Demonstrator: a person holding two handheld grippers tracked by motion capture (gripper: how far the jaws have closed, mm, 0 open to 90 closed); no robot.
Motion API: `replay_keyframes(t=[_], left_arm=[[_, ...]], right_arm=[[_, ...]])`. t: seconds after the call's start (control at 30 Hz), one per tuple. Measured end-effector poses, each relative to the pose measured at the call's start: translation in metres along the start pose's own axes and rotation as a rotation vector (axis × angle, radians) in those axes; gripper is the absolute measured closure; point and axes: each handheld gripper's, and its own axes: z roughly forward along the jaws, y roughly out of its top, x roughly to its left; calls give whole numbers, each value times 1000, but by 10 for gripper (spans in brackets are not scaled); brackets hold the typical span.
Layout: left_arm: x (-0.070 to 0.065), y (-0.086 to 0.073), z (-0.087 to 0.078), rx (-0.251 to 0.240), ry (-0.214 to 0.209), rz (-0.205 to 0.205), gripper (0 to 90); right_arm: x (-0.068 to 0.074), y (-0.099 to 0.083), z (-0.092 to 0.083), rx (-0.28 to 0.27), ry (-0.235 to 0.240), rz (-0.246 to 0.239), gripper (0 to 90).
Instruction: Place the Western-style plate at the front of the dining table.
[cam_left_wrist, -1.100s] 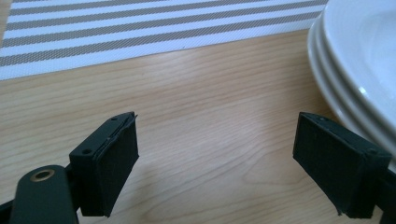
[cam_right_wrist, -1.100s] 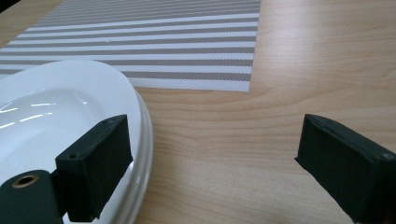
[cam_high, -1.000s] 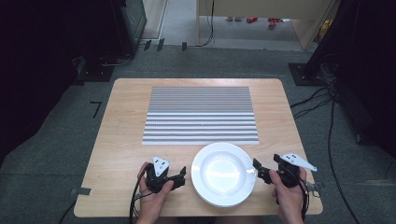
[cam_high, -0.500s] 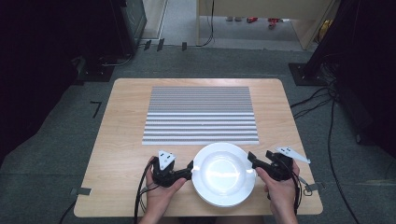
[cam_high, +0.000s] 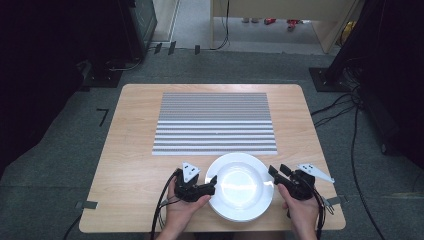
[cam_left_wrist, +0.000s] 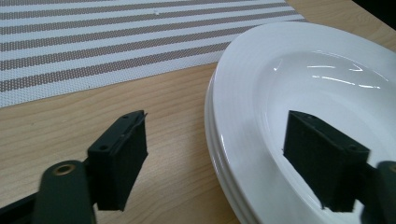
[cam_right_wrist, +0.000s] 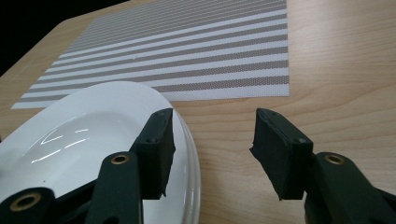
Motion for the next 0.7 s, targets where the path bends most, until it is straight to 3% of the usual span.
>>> replay_keyframes(t=[0.17, 0.33, 0.7], left_arm=[[-1, -2, 1, -6, -7, -5, 347], [1, -6, 0, -9, -43, -12, 411], [-2, -7, -4, -29, -61, 5, 554]], right_arm=[[-1, -3, 1, -4, 20, 11, 517], [0, -4, 0, -11, 50, 44, 555], [3, -8, -1, 11, 87, 43, 666]])
